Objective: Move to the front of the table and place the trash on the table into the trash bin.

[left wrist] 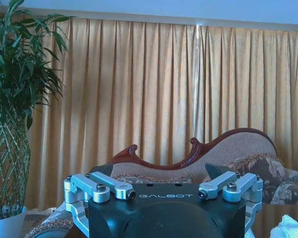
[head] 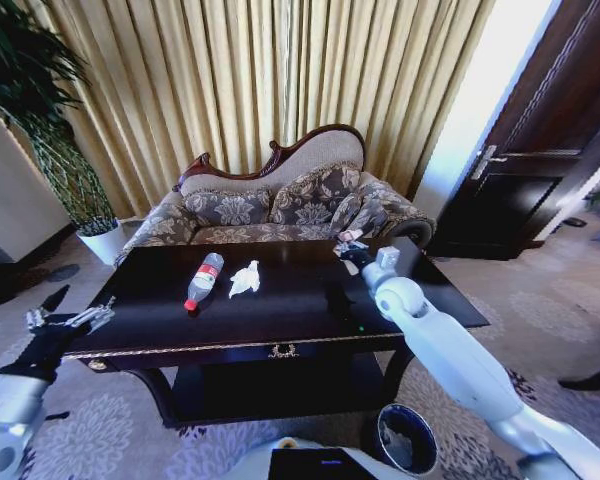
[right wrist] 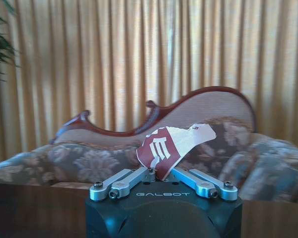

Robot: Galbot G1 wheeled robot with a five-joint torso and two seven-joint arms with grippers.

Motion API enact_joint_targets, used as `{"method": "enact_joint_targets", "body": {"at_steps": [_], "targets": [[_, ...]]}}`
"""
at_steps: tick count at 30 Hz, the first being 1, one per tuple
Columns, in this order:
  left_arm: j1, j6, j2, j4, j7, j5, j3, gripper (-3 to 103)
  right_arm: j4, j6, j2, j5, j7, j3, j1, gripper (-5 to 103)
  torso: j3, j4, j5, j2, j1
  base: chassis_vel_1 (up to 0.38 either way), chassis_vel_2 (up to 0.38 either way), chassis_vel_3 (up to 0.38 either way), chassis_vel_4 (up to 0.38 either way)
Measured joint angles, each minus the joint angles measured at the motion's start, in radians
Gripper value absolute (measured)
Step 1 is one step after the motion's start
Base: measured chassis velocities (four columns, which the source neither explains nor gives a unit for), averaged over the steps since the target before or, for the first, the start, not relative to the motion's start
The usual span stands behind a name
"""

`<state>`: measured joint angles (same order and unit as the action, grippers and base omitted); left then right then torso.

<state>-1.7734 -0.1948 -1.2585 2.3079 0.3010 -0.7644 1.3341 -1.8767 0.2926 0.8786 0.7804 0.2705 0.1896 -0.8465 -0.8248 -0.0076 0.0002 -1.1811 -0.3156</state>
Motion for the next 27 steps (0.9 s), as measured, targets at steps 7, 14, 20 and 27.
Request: {"method": "enact_joint_targets", "body": {"at_steps": [7, 14, 20, 27], "targets": [[0.008, 0.019, -0.009, -0.011, 0.007, -0.006, -0.005, 100, -0.109, -0.013, -0.055, -0.026, -0.017, 0.174, -0.188, 2, 0.000, -0.0002, -0.0001, 0.000, 0.000, 0.000, 0.000, 0.000, 0.000], [0.024, 0.024, 0.000, -0.030, 0.014, -0.013, -0.009, 100, -0.227, -0.015, -0.071, -0.029, 0.012, 0.278, -0.344, 2, 0.000, 0.0003, -0.0002, 0.000, 0.000, 0.000, 0.000, 0.000, 0.000], [0.034, 0.024, 0.013, -0.040, 0.035, -0.025, -0.015, 100, -0.334, -0.015, -0.075, -0.012, 0.014, 0.460, -0.519, 2, 0.000, 0.0000, -0.0002, 0.000, 0.000, 0.000, 0.000, 0.000, 0.000], [0.048, 0.042, 0.026, -0.071, 0.035, -0.032, -0.031, 100, -0.416, -0.018, -0.043, 0.001, 0.023, 0.580, -0.665, 2, 0.000, 0.0000, -0.0002, 0.000, 0.000, 0.000, 0.000, 0.000, 0.000]]}}
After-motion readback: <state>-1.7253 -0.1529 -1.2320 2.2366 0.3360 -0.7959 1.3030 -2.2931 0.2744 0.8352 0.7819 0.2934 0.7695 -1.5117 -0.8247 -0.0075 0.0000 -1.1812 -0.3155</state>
